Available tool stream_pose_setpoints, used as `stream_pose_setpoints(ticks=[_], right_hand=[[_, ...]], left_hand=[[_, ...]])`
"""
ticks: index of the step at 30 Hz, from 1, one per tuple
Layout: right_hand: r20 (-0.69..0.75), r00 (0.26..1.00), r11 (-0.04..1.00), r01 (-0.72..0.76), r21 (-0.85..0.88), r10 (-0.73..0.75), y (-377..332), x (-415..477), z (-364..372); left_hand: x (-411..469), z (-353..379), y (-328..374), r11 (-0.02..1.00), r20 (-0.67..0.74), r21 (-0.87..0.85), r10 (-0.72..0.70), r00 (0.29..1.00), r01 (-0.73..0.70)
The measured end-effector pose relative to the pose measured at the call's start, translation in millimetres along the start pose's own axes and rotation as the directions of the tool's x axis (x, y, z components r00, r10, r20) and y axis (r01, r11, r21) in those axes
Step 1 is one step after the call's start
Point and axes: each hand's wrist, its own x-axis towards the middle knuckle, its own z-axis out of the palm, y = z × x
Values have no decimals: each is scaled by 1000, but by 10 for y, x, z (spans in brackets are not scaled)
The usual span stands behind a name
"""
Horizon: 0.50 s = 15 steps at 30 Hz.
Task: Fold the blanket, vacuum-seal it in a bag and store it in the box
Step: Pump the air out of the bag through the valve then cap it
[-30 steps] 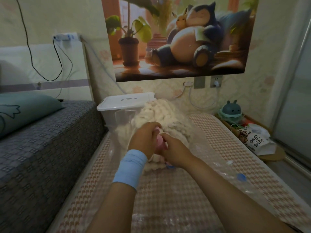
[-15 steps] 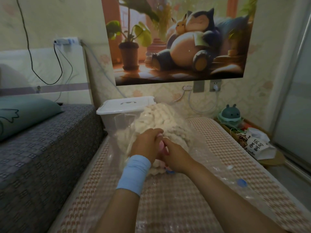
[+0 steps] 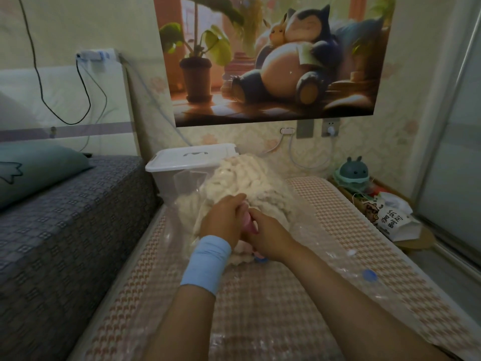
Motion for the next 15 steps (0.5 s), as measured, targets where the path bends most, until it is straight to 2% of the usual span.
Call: stream_pose_setpoints(ticks=[1, 2, 4, 5, 7, 8, 9, 10, 11, 12, 13, 14, 15], right_hand=[[0, 1000, 1000, 3, 0, -3, 5, -5, -6], [-4, 1000, 1000, 10, 6, -10, 17, -7, -12], [-13, 1000, 1000, 13, 27, -13, 48, -3, -44], [-8, 1000, 999, 12, 34, -12, 55, 2, -60], [11, 1000, 999, 10, 45, -11, 63, 8, -72], [17, 1000, 999, 12, 43, -12, 61, 14, -69], [18, 1000, 999, 14, 38, -15, 58, 14, -64], [17, 1000, 999, 13, 32, -14, 58, 15, -56], [17, 1000, 1000, 13, 27, -14, 54, 13, -48], [14, 1000, 1000, 14, 17, -15, 51, 15, -36], [9, 1000, 1000, 16, 0, -16, 57, 16, -25], [5, 1000, 1000, 19, -19, -19, 51, 12, -16], [2, 1000, 999, 23, -34, -23, 56, 5, -8]], left_hand=[[2, -5, 24, 998, 52, 56, -18, 999, 15], [17, -70, 67, 996, 29, 86, -10, 1000, 8], [43, -296, 178, 995, -184, 89, 68, 980, -53], [52, -438, 231, 991, -344, 92, 126, 931, -100], [58, -682, 311, 975, -603, 131, 221, 766, -177], [52, -733, 327, 966, -672, 149, 257, 695, -212], [48, -719, 317, 958, -701, 165, 281, 655, -235], [47, -660, 286, 954, -694, 173, 293, 657, -243], [39, -549, 228, 961, -647, 155, 274, 712, -229], [25, -406, 161, 978, -545, 100, 210, 812, -185], [1, -249, 103, 992, -379, 31, 123, 917, -121], [-18, -109, 50, 999, -189, -13, 47, 981, -51], [-34, -21, 28, 1000, -50, -3, 2, 999, -2]])
